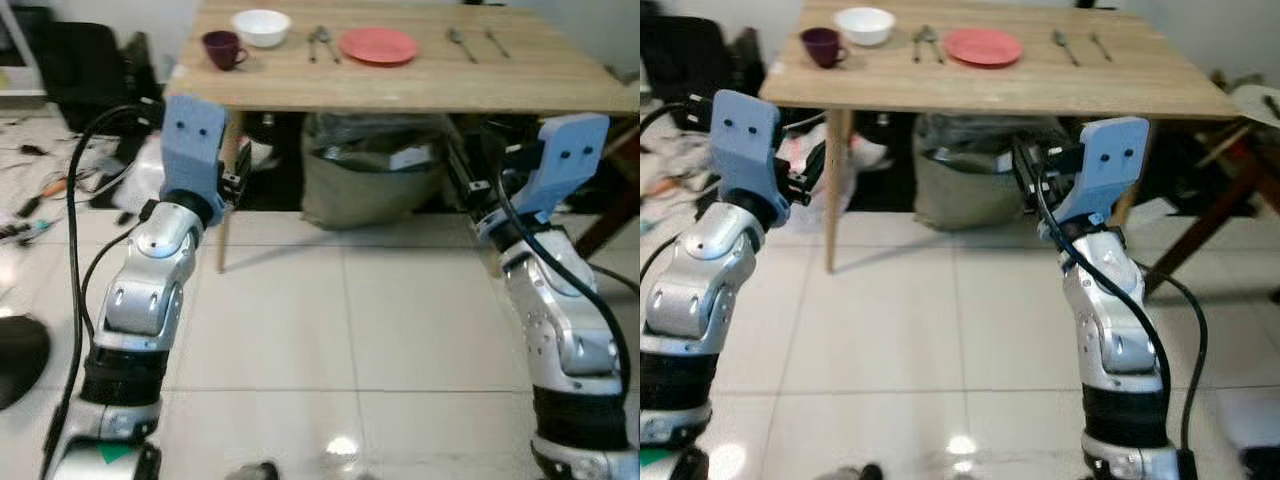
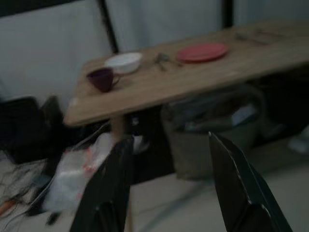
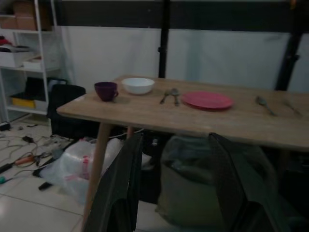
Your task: Setting the table
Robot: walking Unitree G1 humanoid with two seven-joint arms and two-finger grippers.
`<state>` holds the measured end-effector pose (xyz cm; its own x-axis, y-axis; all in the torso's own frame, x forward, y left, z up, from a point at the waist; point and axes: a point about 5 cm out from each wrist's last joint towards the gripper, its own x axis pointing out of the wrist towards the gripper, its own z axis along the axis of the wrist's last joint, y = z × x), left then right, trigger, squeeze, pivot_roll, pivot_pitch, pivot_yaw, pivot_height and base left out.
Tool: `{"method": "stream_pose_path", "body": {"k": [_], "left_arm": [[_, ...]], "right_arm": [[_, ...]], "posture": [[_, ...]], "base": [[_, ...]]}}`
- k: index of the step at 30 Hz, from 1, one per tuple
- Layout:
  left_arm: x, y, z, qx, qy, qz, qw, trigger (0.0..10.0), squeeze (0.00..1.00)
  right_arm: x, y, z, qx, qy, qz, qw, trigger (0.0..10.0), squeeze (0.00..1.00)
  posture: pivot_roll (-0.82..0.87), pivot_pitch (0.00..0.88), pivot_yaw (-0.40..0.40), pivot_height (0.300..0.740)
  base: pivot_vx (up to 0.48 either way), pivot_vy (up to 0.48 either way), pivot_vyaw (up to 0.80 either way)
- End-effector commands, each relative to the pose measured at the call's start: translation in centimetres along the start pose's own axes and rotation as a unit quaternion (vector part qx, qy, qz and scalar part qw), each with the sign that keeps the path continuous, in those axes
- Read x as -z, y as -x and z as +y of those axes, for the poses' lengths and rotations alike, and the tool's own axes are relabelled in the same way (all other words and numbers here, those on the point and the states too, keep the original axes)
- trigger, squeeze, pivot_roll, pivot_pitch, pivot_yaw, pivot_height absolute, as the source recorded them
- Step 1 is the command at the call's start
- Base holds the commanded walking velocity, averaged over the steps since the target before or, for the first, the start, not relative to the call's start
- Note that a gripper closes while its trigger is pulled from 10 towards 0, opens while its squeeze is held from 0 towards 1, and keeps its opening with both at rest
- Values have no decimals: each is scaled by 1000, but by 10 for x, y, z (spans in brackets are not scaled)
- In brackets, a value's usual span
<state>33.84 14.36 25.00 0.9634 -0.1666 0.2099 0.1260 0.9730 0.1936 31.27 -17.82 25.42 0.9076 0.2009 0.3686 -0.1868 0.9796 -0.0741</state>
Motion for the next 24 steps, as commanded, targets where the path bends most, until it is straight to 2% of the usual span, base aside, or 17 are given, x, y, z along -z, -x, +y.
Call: {"method": "stream_pose_path", "body": {"k": [1,7,24], "left_arm": [[2,0,-2,3,-3,5,1000,10000,0],[4,-2,-3,3,13,17,1000,10000,0],[7,-3,-2,-3,1,23,1000,10000,0]], "right_arm": [[-1,1,-2,5,0,-2,1000,10000,0],[0,2,-2,5,0,-2,1000,10000,0],[3,4,-3,8,-7,6,1000,10000,0]], "posture": [[-114,21,53,740],[-119,15,56,740],[-123,21,59,740]], "base": [[0,0,0],[0,0,0],[0,0,0]]}}
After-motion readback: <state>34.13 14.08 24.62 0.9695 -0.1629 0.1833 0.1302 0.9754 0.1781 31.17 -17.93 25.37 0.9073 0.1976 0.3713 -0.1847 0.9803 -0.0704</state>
